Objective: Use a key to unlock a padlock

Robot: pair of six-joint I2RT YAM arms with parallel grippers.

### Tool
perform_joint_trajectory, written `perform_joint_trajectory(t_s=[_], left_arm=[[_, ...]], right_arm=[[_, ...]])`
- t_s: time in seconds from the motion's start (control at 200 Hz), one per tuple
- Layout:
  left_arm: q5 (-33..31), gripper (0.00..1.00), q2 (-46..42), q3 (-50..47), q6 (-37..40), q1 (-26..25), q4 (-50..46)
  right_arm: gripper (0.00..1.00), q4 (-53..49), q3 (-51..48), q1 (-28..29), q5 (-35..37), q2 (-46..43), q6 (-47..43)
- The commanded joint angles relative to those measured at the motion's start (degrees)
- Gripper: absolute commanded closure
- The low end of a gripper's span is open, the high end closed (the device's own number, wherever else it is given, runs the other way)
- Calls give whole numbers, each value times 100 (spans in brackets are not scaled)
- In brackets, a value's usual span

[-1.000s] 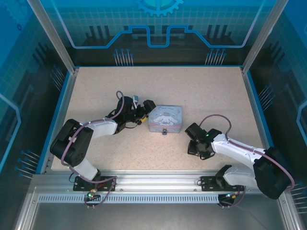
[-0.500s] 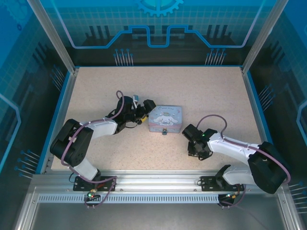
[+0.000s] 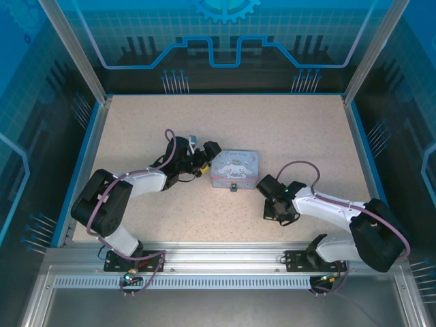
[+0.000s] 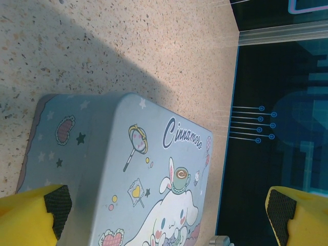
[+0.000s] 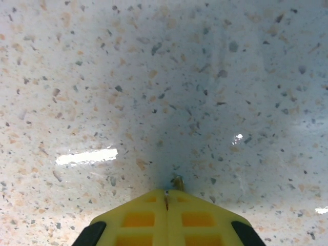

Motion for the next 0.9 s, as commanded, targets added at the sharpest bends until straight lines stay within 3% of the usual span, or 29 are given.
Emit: perform_joint_trajectory(t_s=[0.0, 0.3, 0.585, 0.705, 0.895], left_arm=[[130, 1, 43, 157, -8, -35, 147], [172, 1, -41, 143, 49, -36, 52], [434, 1, -104, 188, 158, -64, 78], [474, 1, -184, 193, 226, -84, -49], [455, 1, -316, 120, 272, -84, -132]], right_arm=[[100, 111, -33, 84, -92, 85, -105], [100, 794, -147, 28, -526, -788, -718], [100, 1975, -247, -576, -2164, -1728, -1500], [100, 1728, 19, -923, -2377, -1601, -1616], [100, 1402, 134, -951, -2520, -1351, -1876]])
